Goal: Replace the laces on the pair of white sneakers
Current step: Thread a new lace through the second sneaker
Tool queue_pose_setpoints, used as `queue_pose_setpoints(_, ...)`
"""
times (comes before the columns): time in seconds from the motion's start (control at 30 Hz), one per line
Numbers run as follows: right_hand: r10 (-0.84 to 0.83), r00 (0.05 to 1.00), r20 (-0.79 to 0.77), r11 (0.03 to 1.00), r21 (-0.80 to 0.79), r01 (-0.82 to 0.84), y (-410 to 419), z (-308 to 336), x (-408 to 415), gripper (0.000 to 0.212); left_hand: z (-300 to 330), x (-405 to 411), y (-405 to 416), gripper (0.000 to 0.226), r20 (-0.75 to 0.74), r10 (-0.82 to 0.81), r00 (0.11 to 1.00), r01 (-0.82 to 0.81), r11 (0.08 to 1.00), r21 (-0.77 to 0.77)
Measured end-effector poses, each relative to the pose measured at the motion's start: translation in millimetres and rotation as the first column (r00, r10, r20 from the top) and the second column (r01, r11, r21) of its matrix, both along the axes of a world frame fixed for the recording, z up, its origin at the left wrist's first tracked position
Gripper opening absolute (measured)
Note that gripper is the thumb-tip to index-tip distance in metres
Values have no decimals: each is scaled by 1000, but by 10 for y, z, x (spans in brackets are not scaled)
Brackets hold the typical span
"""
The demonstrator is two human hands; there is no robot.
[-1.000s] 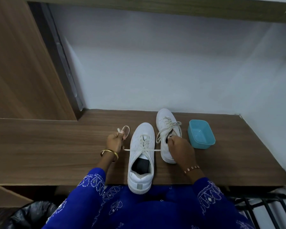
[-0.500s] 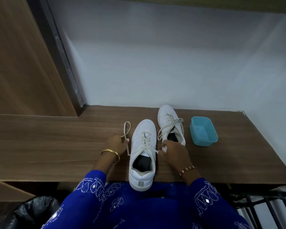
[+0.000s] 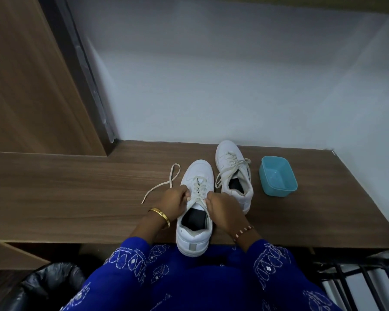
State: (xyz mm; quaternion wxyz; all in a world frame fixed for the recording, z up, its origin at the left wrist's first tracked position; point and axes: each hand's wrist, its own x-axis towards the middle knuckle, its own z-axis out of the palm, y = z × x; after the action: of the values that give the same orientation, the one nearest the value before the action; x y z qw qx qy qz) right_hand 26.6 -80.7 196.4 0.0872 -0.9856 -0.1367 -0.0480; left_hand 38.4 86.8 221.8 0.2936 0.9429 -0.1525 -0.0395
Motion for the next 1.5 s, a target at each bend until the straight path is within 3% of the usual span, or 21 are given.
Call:
queue_pose_setpoints(0.13, -18, 995, 96, 991, -127, 30, -32, 23, 3, 16, -7, -3, 6, 13, -12, -58, 998, 59, 987, 151)
queue_pose_setpoints(0.27, -43, 985, 166, 991, -115, 63, -48, -35, 8, 23, -147, 31, 16, 17, -18, -27, 999, 29, 990, 140)
queue_pose_setpoints(0.4, -58, 996, 66, 998, 24, 57, -74, -84, -19, 27, -298, -21, 14, 49, -86, -9, 996, 8, 1000, -16)
queue_pose_setpoints(0.5, -132, 985, -113, 926, 342, 163, -126, -84, 2, 37, -317, -30, -2, 36, -134, -29, 991, 18, 996, -83)
queue_pose_setpoints(0.53, -138, 969, -205, 857, 465, 221, -144, -43, 1, 40, -313, -19, -6, 30, -158, -33, 987, 15, 993, -115)
queue_pose_setpoints(0.6, -123, 925, -360, 630, 691, 353, -145, 100, -22, 42, -271, 8, 5, 37, -190, 0, 982, -40, 977, -208)
queue_pose_setpoints(0.67, -73, 905, -418, 408, 816, 410, -137, 215, -35, 37, -178, 30, 13, 41, -244, 62, 968, -147, 927, -346)
queue_pose_setpoints(0.77, -7, 901, -433, 183, 886, 427, -106, 322, 1, 34, -33, 60, 3, 41, -344, 77, 936, -274, 771, -575)
queue_pose_setpoints(0.9, 106, 911, -400, -120, 904, 411, -68, 427, 48, 40, 146, 108, 7, 39, -363, 71, 929, -320, 645, -694)
queue_pose_setpoints(1.0, 170, 919, -356, -248, 887, 390, -70, 533, 52, 29, 279, 128, 10, 36, -409, 0, 913, -358, 484, -798)
queue_pose_setpoints(1.17, 202, 937, -284, -289, 897, 334, -95, 733, 102, 32, 447, 110, -58, 30, -421, -154, 894, -377, 249, -892)
queue_pose_setpoints(1.33, 205, 948, -244, -310, 903, 299, -108, 850, 127, 36, 550, 132, -159, 26, -386, -210, 898, -365, 135, -921)
queue_pose_setpoints(1.4, 192, 949, -251, -264, 918, 296, -116, 884, 110, 31, 582, 147, -192, 26, -367, -193, 910, -333, 188, -924)
queue_pose_setpoints(1.5, 143, 948, -283, -81, 952, 296, -135, 906, 104, 30, 580, 157, -270, 25, -324, -111, 939, -260, 384, -886)
